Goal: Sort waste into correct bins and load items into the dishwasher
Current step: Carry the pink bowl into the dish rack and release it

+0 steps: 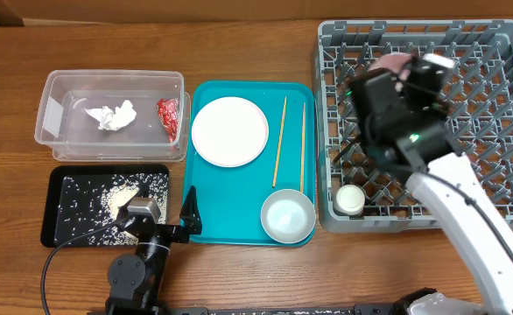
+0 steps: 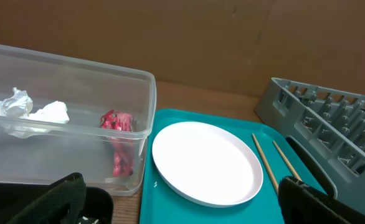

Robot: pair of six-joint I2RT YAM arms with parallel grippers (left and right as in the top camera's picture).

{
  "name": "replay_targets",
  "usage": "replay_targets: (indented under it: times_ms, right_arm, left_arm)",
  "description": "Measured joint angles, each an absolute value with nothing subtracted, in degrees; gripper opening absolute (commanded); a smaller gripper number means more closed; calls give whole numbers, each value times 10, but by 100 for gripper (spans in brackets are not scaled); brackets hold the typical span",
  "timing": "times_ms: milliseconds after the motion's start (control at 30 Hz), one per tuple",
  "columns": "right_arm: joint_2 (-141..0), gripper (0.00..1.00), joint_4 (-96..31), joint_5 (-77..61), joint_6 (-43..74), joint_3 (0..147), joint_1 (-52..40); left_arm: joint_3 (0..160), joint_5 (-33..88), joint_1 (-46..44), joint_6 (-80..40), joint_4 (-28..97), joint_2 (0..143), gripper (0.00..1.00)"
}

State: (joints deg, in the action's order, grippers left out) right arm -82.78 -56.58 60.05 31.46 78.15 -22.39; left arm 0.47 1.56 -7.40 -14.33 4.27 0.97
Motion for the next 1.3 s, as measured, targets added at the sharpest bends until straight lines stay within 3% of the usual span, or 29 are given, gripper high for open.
replay_targets:
  times_ms: [367, 733, 800, 933, 967, 1033, 1167, 1300]
  right_arm:
    - [-960, 4, -515, 705, 299, 773, -112]
    - [-1060, 5, -491, 705, 222, 771, -119]
    - [-1060, 9, -495, 702, 220, 771, -132]
    - [-1060, 39, -522, 688, 211, 771, -163]
    - [-1060, 41, -531, 682, 212, 771, -172]
    - [-1060, 42, -545, 673, 210, 771, -187]
    - [-1060, 32, -566, 664, 211, 771, -206]
    - [-1060, 34, -608, 654, 248, 771, -214]
  left_arm:
    - [5, 16, -74, -143, 43, 10, 100]
    - [5, 16, -74, -143, 43, 10, 100]
    - [5, 16, -74, -143, 43, 10, 100]
    - [5, 15, -74, -143, 43, 10, 100]
    - [5, 16, -74, -143, 43, 10, 100]
    - [5, 16, -74, -143, 43, 10, 100]
    - [5, 16, -74, -143, 43, 10, 100]
    - [5, 16, -74, -143, 43, 10, 100]
